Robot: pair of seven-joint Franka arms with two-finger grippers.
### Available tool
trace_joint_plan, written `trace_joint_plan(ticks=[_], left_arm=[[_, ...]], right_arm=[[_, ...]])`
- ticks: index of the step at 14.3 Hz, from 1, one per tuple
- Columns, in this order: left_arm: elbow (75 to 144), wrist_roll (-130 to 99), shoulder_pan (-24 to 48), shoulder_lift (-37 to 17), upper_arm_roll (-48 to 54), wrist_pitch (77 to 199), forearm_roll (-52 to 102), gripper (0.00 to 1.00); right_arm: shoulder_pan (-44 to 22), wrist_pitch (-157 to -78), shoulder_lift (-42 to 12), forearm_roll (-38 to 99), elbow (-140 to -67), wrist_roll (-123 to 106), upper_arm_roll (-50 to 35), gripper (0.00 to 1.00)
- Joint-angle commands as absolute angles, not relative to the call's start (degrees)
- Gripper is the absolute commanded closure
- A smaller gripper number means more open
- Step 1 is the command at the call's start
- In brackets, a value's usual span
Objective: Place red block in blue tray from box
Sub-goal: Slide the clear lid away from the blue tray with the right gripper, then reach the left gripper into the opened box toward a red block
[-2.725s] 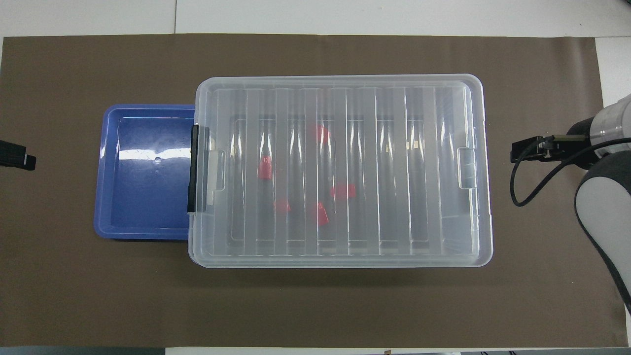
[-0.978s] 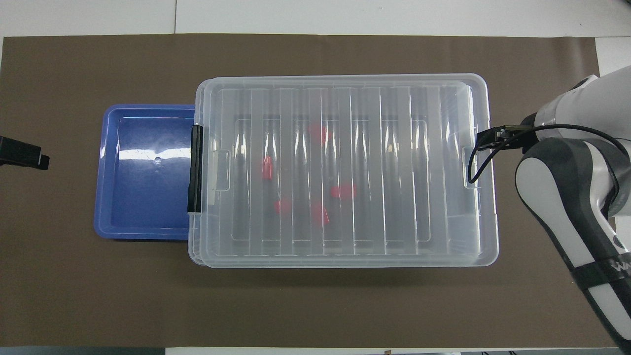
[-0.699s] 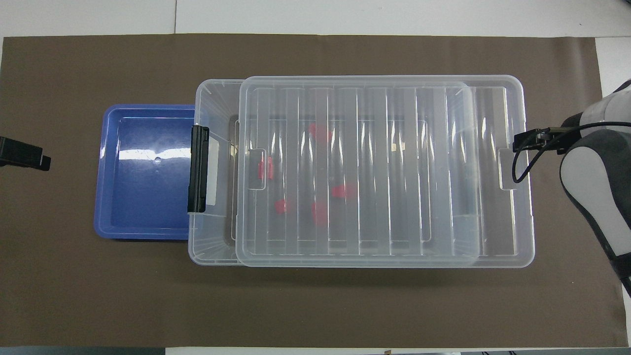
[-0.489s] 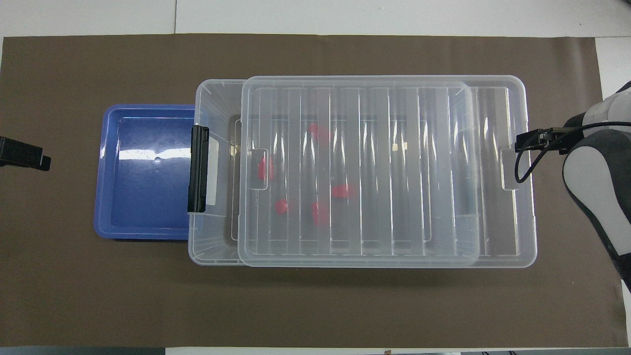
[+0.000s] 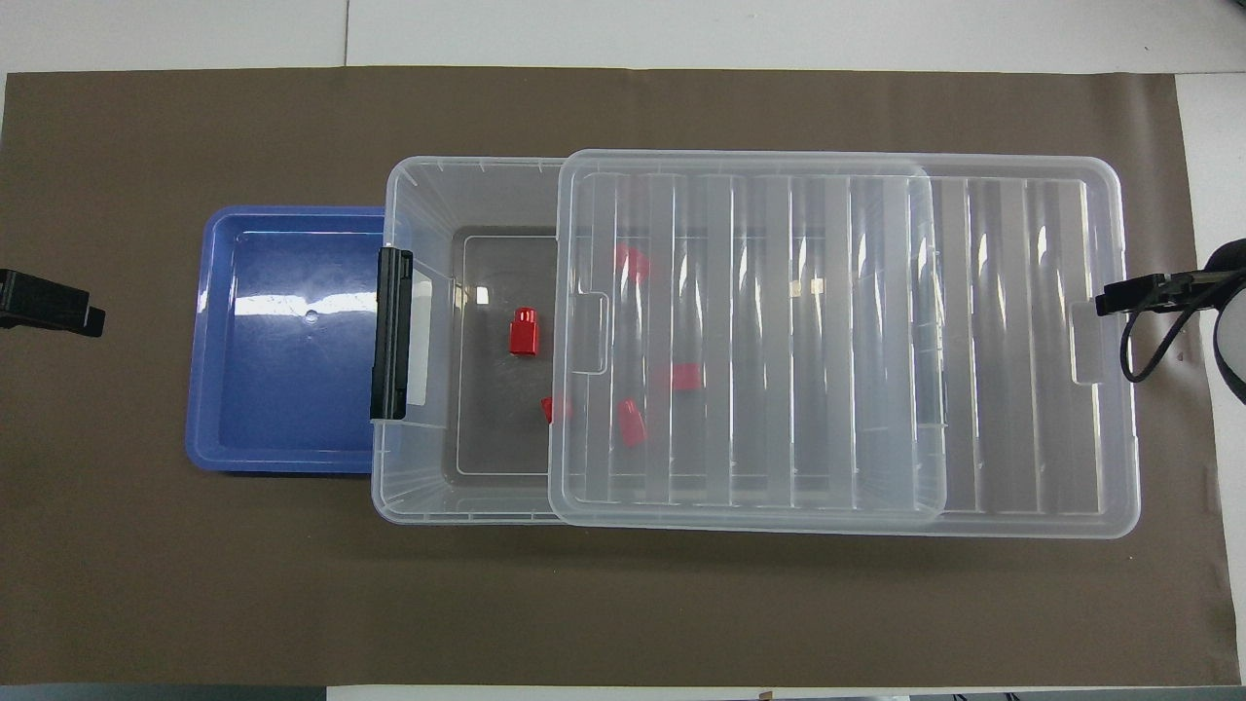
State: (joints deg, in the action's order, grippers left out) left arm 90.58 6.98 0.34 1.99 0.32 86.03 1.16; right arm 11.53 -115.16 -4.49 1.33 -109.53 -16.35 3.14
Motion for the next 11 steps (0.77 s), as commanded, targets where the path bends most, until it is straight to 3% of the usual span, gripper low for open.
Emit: trace_joint_plan(ticks=[1, 11], left_arm=[[91.1, 7.2, 0.9, 2.1, 0.4, 87.0, 0.5, 0.00], [96.6, 5.8, 1.0, 4.1, 8.4, 93.1, 0.5, 0.00]], right_arm=[[13.7, -115.8, -4.0, 2.3, -110.0, -20.0, 3.0, 0.00], [16.3, -115.7, -4.2, 2.3, -109.2, -22.4, 3.0, 0.00]])
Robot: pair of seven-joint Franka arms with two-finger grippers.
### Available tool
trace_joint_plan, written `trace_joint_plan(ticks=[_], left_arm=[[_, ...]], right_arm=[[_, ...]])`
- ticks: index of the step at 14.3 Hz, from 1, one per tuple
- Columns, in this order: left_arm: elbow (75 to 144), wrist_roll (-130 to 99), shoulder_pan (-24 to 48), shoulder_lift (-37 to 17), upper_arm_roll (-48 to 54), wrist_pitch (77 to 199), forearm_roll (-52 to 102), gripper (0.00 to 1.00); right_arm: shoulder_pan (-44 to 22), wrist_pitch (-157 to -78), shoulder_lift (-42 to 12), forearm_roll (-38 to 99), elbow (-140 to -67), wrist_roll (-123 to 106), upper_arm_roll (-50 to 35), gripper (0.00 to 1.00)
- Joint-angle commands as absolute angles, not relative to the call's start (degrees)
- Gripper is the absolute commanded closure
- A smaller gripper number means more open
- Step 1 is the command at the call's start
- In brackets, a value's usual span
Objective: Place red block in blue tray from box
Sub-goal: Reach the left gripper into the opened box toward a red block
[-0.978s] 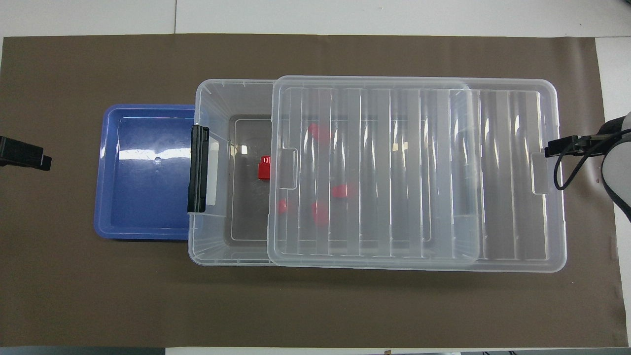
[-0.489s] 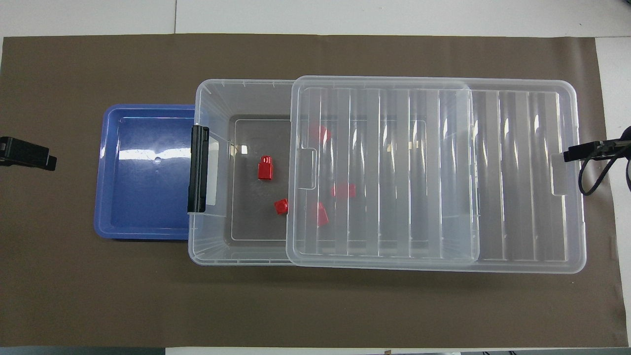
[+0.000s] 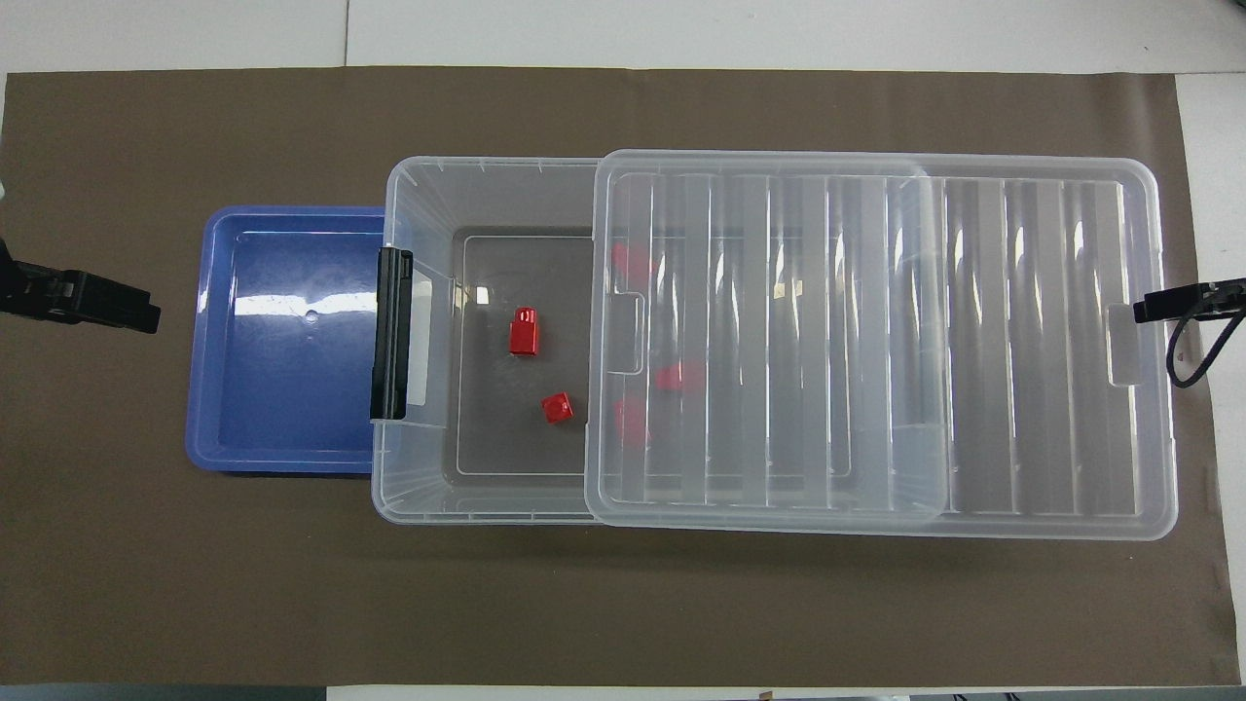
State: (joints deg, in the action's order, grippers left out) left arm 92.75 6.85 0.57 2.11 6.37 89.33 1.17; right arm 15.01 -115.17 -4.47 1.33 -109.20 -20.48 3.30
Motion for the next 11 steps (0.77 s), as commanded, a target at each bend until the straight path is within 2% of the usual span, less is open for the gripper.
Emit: trace_joint_plan(ticks=[1, 7, 8, 11], left_arm=[[97.6, 3.3, 1.0, 4.4, 10.4, 94.6, 0.5, 0.00], [104.4, -10.9, 10.7, 3.5, 12.4, 105.2, 0.5, 0.00], [105.5, -11.6, 11.7, 3.4, 12.4, 107.6, 0.5, 0.00], [106.0, -17.0, 15.3, -1.6, 12.3, 112.0, 0.4, 0.04]], right_arm=[[16.5, -115.7, -4.2, 2.3, -109.2, -22.5, 3.0, 0.00], [16.0, -114.4, -4.4, 2.4, -108.0, -22.2, 2.7, 0.00], [15.8, -113.0, -4.7, 2.5, -106.6, -20.9, 2.3, 0.00], [12.0, -105.1, -5.8, 2.4, -99.2, -14.4, 2.2, 0.00]])
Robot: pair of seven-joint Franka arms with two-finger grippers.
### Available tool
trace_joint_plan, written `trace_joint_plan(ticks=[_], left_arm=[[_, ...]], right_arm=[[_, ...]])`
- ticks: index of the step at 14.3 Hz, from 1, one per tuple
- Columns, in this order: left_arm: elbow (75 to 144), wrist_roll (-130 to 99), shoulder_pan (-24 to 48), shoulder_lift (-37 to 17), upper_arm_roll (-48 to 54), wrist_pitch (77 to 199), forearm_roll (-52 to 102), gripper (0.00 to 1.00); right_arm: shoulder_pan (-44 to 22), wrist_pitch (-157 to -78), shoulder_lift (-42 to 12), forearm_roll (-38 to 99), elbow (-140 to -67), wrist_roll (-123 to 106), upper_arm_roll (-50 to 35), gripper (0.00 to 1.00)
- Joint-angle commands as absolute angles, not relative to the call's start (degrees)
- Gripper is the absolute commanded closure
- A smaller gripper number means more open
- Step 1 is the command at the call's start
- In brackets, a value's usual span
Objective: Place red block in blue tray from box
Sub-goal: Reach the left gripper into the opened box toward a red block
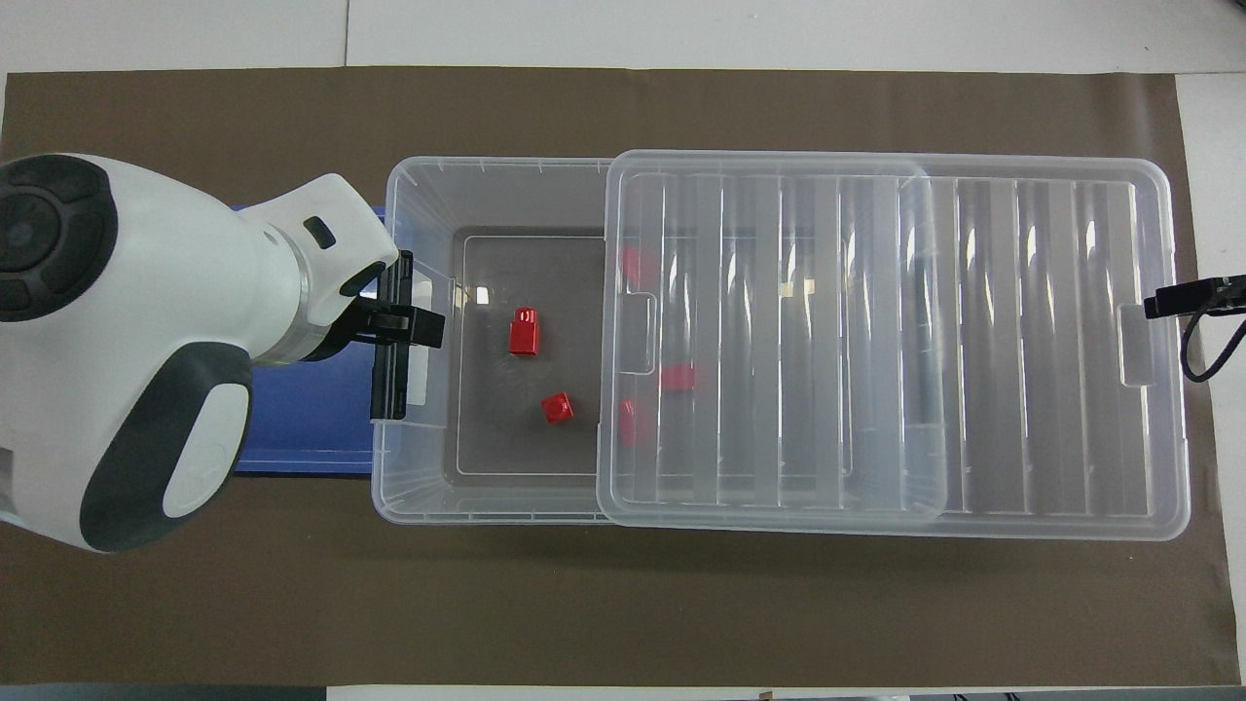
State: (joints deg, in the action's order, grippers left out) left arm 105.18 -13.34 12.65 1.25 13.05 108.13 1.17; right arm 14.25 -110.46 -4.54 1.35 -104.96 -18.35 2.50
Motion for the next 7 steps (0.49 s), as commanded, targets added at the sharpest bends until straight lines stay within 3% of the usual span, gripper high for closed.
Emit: trace_joint_plan(ticks=[1, 7], left_arm=[[106.1, -18.5, 16.1, -3.2, 12.4, 114.1, 0.0, 0.05], [106.2, -20.6, 19.2, -10.8, 12.4, 120.9, -1.8, 0.06]], right_arm=[[11.1, -102.7, -5.8, 2.4, -97.3, -12.0, 2.2, 0.00], [6.9, -91.6, -2.3, 1.8, -91.6, -5.7, 1.9, 0.00]])
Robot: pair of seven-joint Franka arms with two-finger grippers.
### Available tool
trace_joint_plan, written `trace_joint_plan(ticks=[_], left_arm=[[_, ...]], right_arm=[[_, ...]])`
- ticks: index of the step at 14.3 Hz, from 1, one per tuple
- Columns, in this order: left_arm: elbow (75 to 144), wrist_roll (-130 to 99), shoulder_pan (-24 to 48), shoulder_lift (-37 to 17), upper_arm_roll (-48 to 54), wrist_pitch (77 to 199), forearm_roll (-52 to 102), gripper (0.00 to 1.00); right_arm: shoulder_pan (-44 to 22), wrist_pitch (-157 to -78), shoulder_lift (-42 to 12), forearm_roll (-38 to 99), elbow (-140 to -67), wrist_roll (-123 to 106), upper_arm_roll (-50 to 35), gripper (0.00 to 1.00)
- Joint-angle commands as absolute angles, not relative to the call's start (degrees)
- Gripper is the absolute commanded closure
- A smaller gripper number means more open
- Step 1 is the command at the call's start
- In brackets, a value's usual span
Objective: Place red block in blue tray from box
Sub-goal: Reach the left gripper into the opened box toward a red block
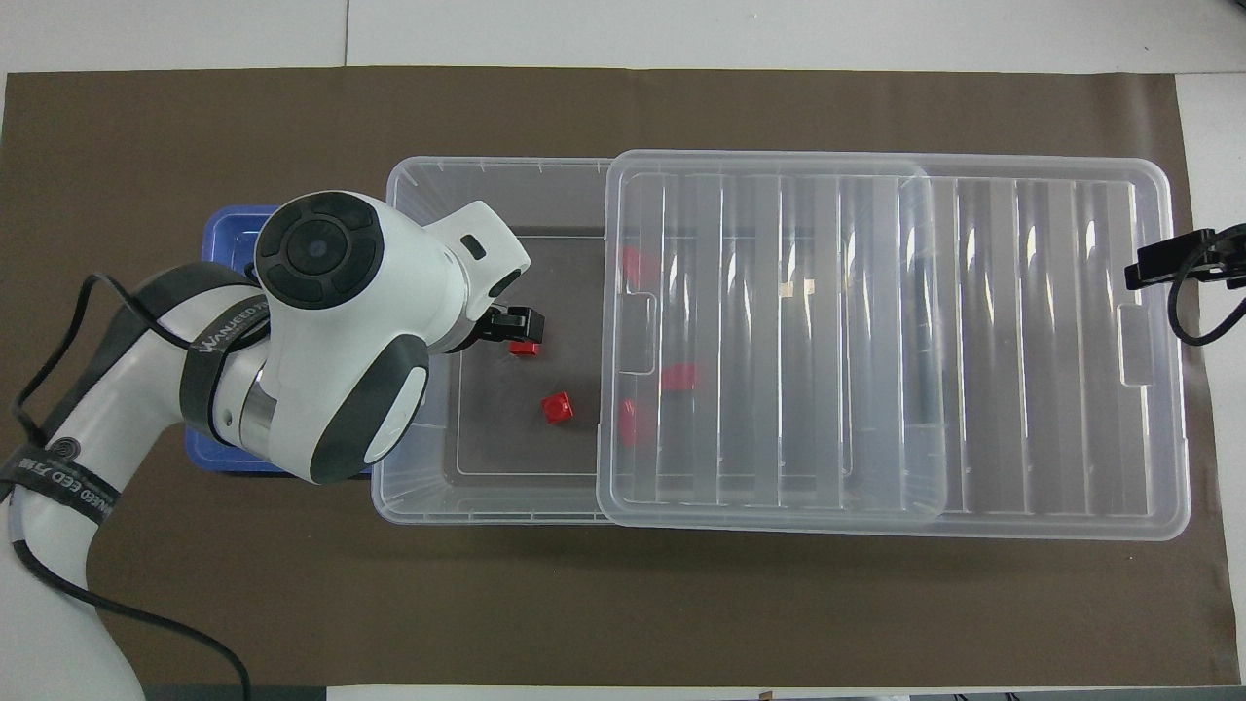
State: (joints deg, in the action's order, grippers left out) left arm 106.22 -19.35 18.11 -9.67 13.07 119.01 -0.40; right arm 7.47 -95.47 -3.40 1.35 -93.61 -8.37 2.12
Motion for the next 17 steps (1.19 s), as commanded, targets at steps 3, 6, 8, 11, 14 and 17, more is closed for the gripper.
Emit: trace_joint_plan(ticks=[3, 6, 8, 11, 14, 17], left_arm=[[107.0, -22.8, 19.5, -12.9, 12.4, 124.2, -1.8, 0.09], [108.1, -22.9, 20.0, -16.2, 12.3, 127.7, -1.9, 0.09], [108.1, -23.0, 20.8, -18.4, 12.2, 128.6, -4.3, 0.09], [108.3, -26.2, 20.7, -20.0, 12.2, 130.5, -6.5, 0.09], [108.9, -26.7, 20.7, -21.1, 12.3, 131.1, -6.5, 0.09], [109.8, -28.6, 20.7, -21.2, 12.2, 132.7, -6.5, 0.21]], right_arm=[[6.1, -89.6, -0.3, 1.7, -93.2, -4.0, 1.6, 0.00], [6.1, -88.3, 0.3, 1.7, -94.0, -4.0, 1.5, 0.00], [6.2, -88.3, 0.5, 1.4, -94.3, -4.0, 1.5, 0.00], [4.6, -89.2, 1.0, -0.2, -94.1, -3.9, 1.4, 0.00], [3.3, -89.4, 1.1, -2.6, -94.2, -4.0, 1.3, 0.00], [3.3, -89.3, 1.1, -2.6, -94.3, -4.0, 1.3, 0.00]])
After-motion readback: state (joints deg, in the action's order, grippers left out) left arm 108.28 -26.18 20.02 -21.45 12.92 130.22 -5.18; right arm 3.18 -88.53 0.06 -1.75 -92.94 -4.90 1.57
